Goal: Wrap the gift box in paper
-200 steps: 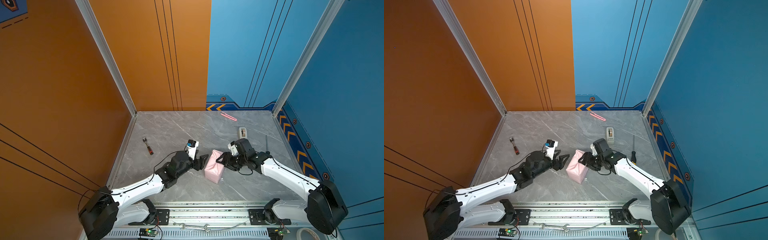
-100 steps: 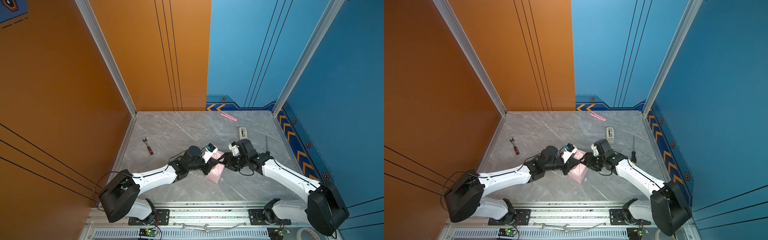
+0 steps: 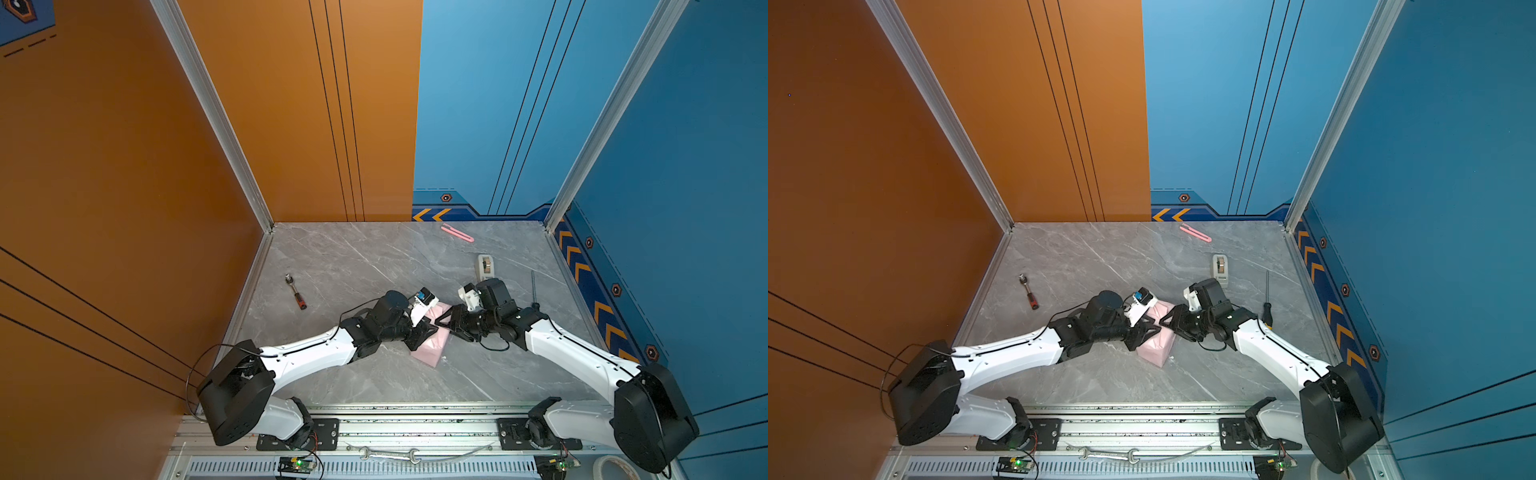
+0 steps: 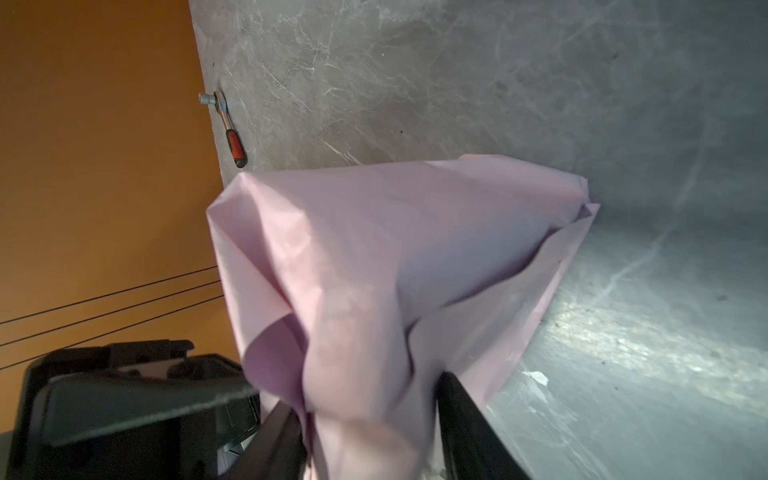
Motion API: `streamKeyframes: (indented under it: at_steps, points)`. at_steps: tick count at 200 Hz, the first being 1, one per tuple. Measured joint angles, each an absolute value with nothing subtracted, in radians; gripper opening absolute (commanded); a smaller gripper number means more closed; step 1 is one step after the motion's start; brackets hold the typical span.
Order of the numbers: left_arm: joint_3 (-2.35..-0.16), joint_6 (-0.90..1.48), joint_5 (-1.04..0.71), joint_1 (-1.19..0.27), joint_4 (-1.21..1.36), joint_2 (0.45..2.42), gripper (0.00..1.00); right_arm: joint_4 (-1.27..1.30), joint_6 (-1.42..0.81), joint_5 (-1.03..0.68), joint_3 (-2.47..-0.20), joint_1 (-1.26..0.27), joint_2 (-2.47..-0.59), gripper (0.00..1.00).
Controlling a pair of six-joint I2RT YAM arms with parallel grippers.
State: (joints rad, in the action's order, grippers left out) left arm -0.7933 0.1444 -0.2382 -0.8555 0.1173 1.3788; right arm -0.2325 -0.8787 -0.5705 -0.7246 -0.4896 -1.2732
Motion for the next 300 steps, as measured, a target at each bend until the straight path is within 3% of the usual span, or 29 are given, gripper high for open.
streamKeyframes:
  at_steps: [15, 59, 118, 199, 224, 238, 247, 257, 272, 300]
  points:
    - [-0.793, 0.189, -0.230, -0.828, 0.085, 1.335, 0.93, -0.214, -0.864, -0.585, -0.729, -0.490, -1.290, 0.42]
    - [-0.776, 0.313, -0.256, -0.741, 0.047, 1.283, 0.98, -0.197, -0.810, -0.625, -0.759, -0.490, -1.340, 0.40]
    - [-0.756, 0.480, -0.300, -0.697, 0.065, 1.377, 0.93, -0.197, -0.788, -0.633, -0.766, -0.490, -1.348, 0.40]
    - [-0.733, 0.673, -0.335, -0.659, 0.335, 1.518, 0.95, -0.197, -0.781, -0.633, -0.766, -0.490, -1.348, 0.41]
    - [-0.735, 0.694, -0.353, -0.662, 0.378, 1.564, 0.89, -0.197, -0.781, -0.633, -0.766, -0.490, -1.348, 0.42]
    - [-0.741, 0.704, -0.353, -0.664, 0.392, 1.574, 0.87, -0.198, -0.781, -0.633, -0.766, -0.490, -1.345, 0.45]
    - [-0.743, 0.708, -0.350, -0.668, 0.395, 1.577, 0.81, -0.199, -0.781, -0.631, -0.766, -0.490, -1.343, 0.49]
    - [-0.746, 0.704, -0.345, -0.674, 0.401, 1.577, 0.79, -0.202, -0.778, -0.624, -0.766, -0.490, -1.340, 0.56]
    - [-0.752, 0.695, -0.329, -0.686, 0.395, 1.576, 0.78, -0.225, -0.770, -0.610, -0.766, -0.491, -1.333, 0.66]
    - [-0.776, 0.658, -0.276, -0.716, 0.360, 1.573, 0.76, -0.282, -0.778, -0.590, -0.766, -0.490, -1.296, 0.73]
